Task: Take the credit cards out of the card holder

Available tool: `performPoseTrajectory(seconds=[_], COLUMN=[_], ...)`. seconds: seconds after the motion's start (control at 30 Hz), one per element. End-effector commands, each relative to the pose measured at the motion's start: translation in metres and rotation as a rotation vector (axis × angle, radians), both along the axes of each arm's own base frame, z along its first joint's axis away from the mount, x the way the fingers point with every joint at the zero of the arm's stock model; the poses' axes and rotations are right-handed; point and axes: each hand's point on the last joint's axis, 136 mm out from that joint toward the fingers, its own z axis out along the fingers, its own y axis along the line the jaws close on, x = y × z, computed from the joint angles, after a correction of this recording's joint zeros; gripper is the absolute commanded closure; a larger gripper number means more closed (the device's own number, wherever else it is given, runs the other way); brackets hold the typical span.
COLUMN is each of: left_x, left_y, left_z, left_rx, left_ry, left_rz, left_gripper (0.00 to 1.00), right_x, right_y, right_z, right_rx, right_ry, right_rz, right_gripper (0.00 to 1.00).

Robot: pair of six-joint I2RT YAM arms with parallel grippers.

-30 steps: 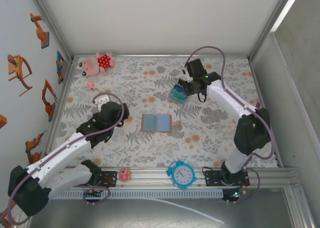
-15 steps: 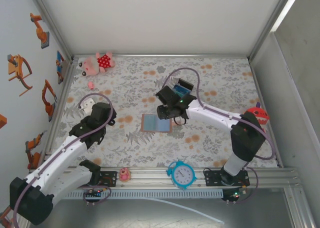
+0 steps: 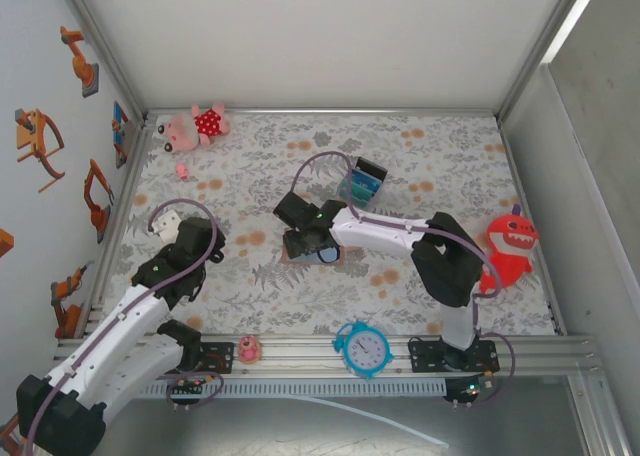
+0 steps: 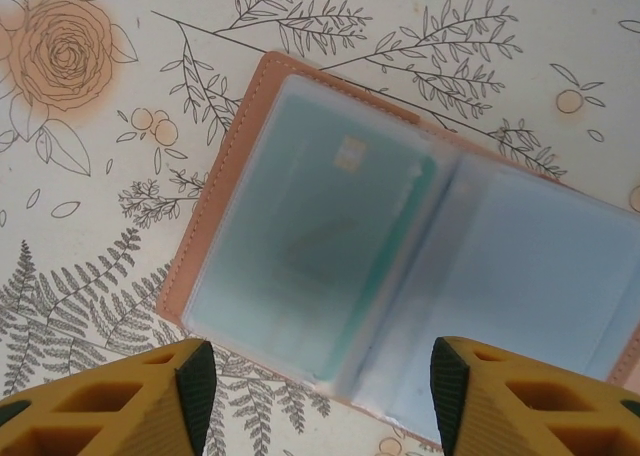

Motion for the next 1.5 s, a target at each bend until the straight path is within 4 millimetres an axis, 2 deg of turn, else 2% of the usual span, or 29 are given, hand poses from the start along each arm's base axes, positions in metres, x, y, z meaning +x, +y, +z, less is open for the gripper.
performPoseTrajectory(seconds=[0.0, 0.2, 0.67, 1.0, 1.2, 1.47], left_x=[-0.007, -0.010, -0.009, -0.006, -0.005, -0.004], left_y=[0.007, 0.010, 0.009, 0.006, 0.003, 0.000], left_z=[-0.006, -0.009, -0.011, -0.014, -0.014, -0.009], left_rx=[0.003, 0.000, -0.005, -0.010, -0.016, -0.019], left_ry=[0.016, 0.016, 0.026, 0.039, 0.041, 0.038], left_rz=[0.032, 0.048, 0.044, 0.035, 0.027, 0.000], left_gripper=[0.03, 0.03, 0.03, 0.03, 0.03, 0.03], right_x=[0.002, 0.000, 0.002, -0.005, -0.010, -0.010], right_y=[0.008, 0.016, 0.020, 0.024, 0.018, 0.000], right_z=[-0.001, -0.011, -0.034, -0.042, -0.050, -0.053], right_rx=[-0.012, -0.062, -0.117, -0.101, -0.118, -0.165], right_ry=[0.004, -0.002, 0.022, 0.057, 0.074, 0.058], right_rz=[-0.005, 0.023, 0.041, 0.073, 0.075, 0.063], right_gripper=[0.41, 0.42, 0.45, 0.37, 0.38, 0.48])
